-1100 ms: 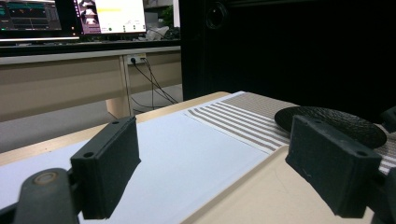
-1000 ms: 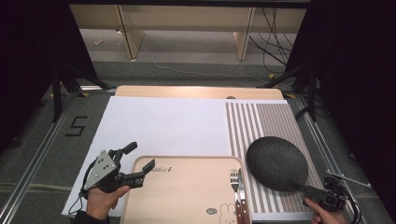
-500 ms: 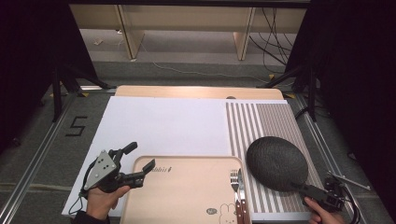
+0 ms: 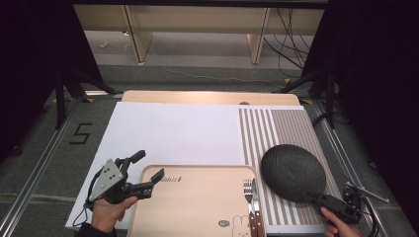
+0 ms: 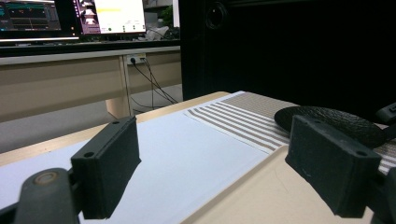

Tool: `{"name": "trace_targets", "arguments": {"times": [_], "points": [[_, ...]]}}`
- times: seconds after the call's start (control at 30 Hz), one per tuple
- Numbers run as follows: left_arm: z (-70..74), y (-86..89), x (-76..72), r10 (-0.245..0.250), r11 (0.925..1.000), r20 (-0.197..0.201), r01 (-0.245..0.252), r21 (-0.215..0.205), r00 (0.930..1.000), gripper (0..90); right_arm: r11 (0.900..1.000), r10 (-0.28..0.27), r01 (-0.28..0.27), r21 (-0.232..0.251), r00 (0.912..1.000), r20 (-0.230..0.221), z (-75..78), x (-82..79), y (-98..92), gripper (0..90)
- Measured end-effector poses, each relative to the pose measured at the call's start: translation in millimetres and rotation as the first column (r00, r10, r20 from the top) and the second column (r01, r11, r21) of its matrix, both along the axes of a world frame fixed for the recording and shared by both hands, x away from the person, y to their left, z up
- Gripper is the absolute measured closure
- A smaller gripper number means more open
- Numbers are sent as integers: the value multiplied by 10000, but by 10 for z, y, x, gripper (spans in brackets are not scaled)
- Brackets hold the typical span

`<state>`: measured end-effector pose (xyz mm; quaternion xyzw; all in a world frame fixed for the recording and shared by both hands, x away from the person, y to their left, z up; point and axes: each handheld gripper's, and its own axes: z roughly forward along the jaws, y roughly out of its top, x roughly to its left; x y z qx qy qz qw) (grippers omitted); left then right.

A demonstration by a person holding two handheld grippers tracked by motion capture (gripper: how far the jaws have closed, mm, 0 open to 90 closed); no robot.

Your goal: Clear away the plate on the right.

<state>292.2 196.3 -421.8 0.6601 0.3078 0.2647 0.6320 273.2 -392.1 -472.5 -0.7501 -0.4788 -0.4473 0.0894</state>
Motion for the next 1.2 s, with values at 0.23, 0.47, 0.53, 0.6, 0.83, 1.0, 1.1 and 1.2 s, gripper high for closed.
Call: {"name": "trace_targets", "arguments": {"times": [0.23,0.47,0.53,0.6,0.83,1.0,1.1,1.2], "points": [[1,4,0,-2,10000,17,2,12,10000,164,9994,-88,90,332,9999,-62,-24,16,-14,220],[1,1,0,-14,10000,42,13,23,10000,165,9982,0,4,602,10000,-56,-75,20,-35,247],[0,0,0,-11,10000,31,11,27,10000,165,9977,-40,39,670,10000,11,-90,16,-40,248],[0,-1,1,-18,10000,28,18,31,10000,165,9961,-137,148,867,9998,-138,-86,25,-34,252],[0,0,0,-28,10000,37,28,41,10000,166,9924,-309,318,1191,9995,-99,-125,42,-42,280],[1,-2,0,-53,10000,48,52,58,10000,167,9862,-774,779,1459,9970,-88,-172,64,-52,315],[-1,-2,0,-47,10000,33,47,37,10000,167,9876,-560,590,1456,9981,-246,-173,65,-61,329],[0,-3,0,-67,9999,44,67,74,10000,168,9859,-578,602,1562,9981,-202,-194,63,-69,349]]}}
